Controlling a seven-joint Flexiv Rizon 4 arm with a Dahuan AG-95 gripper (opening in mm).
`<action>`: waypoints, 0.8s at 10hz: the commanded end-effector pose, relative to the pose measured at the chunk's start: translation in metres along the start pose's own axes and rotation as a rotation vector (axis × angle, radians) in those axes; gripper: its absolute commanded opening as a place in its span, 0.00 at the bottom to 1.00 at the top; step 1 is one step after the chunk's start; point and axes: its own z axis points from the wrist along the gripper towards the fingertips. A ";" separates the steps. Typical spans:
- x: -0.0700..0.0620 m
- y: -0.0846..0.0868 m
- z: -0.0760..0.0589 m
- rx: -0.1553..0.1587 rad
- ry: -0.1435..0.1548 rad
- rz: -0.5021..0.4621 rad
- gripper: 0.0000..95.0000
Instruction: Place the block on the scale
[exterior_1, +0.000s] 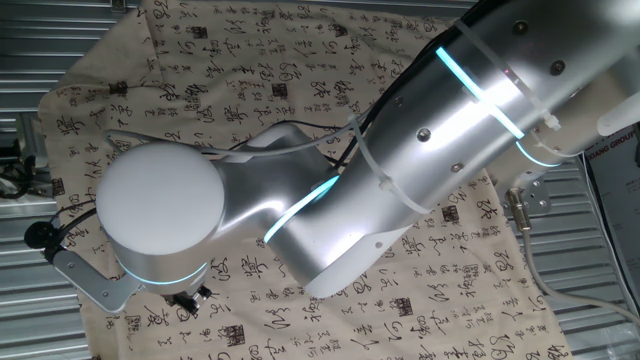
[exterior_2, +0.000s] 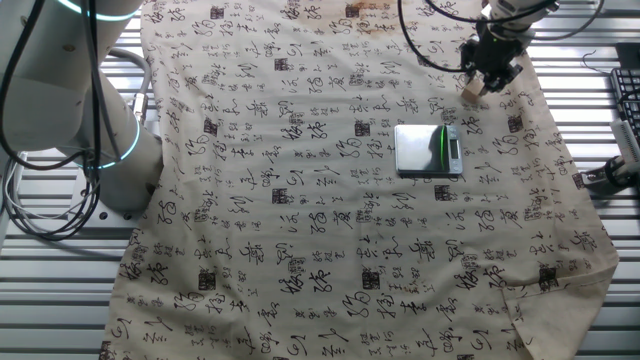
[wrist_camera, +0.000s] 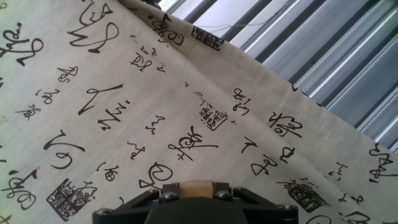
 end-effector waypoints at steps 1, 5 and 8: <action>0.001 0.000 -0.004 -0.006 0.008 0.007 0.00; 0.002 0.001 -0.017 -0.012 0.013 0.025 0.00; 0.004 0.002 -0.025 -0.011 0.012 0.036 0.00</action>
